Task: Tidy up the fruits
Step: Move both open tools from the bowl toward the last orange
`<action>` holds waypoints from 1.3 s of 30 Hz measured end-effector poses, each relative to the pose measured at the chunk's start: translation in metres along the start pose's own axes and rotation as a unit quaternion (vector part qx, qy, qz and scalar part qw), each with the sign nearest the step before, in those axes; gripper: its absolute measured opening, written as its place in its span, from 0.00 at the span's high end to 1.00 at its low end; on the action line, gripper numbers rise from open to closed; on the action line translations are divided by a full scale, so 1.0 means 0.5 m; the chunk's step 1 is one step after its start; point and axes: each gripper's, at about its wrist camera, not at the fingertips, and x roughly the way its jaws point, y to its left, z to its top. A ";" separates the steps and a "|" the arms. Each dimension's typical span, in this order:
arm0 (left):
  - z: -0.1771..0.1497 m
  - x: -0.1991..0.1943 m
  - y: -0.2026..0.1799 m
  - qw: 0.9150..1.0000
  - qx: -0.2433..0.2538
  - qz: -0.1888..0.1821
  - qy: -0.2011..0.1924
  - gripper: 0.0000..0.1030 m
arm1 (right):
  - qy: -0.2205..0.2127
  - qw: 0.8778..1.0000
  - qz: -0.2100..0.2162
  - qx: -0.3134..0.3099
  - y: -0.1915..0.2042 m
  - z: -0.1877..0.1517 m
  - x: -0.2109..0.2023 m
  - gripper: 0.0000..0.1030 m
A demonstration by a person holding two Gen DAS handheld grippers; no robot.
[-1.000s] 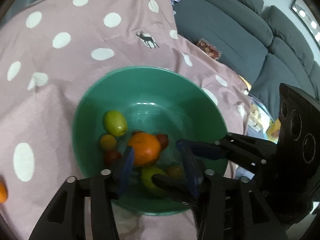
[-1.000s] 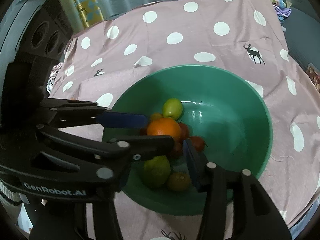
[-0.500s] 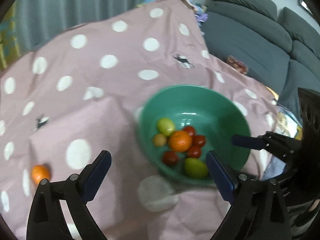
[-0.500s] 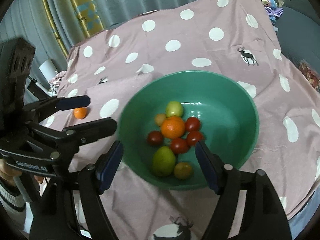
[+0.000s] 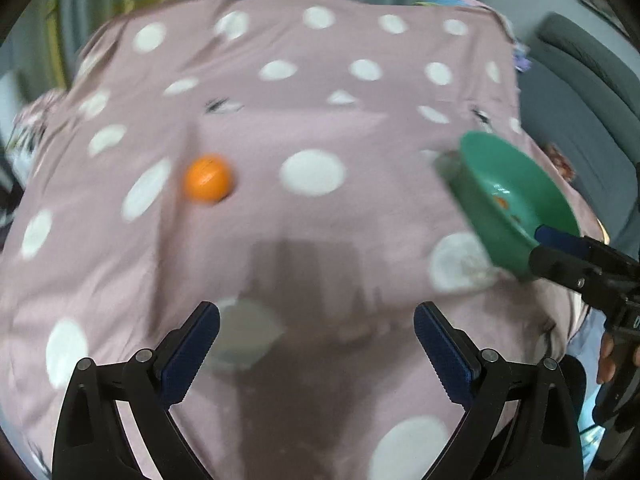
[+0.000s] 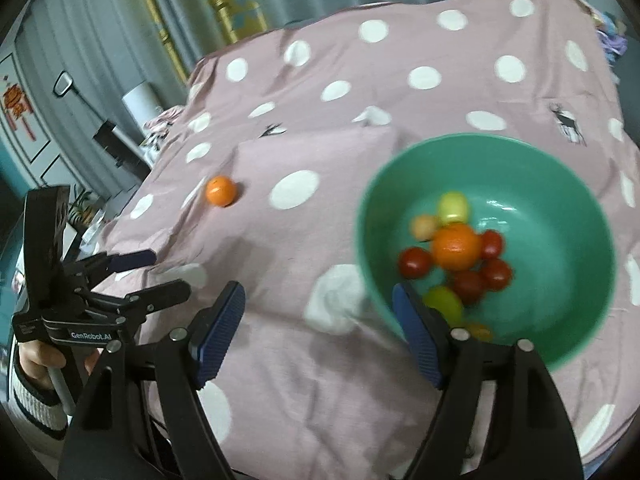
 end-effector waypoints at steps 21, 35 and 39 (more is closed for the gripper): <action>-0.059 -0.059 0.122 0.997 -0.066 -0.009 -0.042 0.05 | 0.005 0.996 0.062 -0.067 0.154 0.021 0.029 0.17; -0.046 -0.036 0.192 0.993 -0.101 -0.044 -0.048 0.05 | 0.045 0.995 0.067 -0.057 0.164 0.049 0.132 0.17; -0.016 -0.032 0.209 0.992 -0.099 -0.044 -0.060 0.05 | 0.051 0.995 0.061 -0.057 0.159 0.067 0.163 0.17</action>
